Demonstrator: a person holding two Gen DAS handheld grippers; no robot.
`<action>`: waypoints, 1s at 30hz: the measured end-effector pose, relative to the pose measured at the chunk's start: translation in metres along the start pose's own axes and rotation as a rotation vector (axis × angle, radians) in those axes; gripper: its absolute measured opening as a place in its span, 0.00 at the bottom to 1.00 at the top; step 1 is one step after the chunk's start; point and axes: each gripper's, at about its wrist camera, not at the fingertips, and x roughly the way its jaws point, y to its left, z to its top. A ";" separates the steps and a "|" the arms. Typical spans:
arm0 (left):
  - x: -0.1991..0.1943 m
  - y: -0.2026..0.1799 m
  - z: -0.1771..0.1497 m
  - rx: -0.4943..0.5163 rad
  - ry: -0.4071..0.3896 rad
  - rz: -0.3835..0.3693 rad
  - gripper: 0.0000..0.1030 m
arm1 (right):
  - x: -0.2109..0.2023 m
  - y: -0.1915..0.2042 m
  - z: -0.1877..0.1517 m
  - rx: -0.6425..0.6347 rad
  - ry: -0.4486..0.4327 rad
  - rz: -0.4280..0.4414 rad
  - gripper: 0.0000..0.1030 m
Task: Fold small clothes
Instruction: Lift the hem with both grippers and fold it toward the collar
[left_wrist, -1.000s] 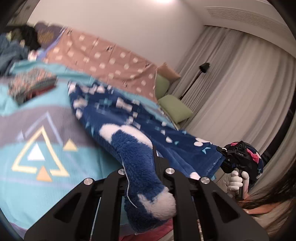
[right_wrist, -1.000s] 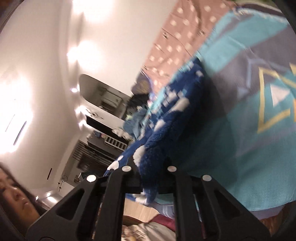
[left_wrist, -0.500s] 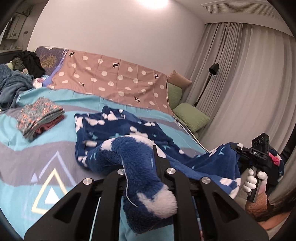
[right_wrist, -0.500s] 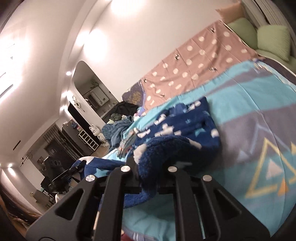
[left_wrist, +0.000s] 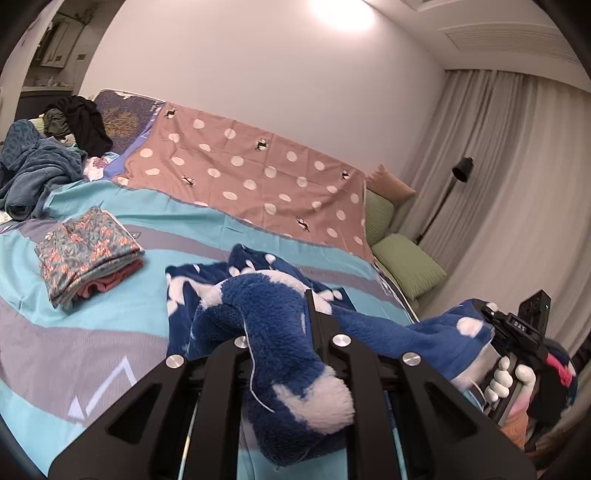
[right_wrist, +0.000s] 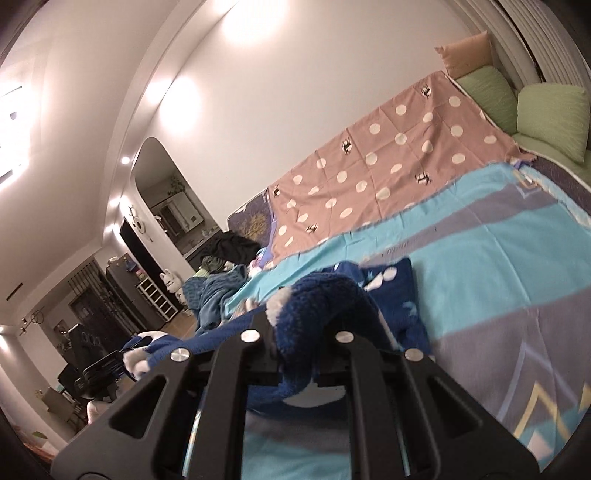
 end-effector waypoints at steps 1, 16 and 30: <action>0.005 0.002 0.005 -0.005 -0.001 0.000 0.11 | 0.006 -0.001 0.007 -0.005 -0.003 0.001 0.10; 0.085 0.019 0.068 0.021 0.019 0.040 0.11 | 0.105 -0.026 0.069 -0.021 0.015 -0.039 0.10; 0.277 0.135 0.045 -0.095 0.339 0.246 0.17 | 0.309 -0.130 0.055 0.020 0.289 -0.276 0.15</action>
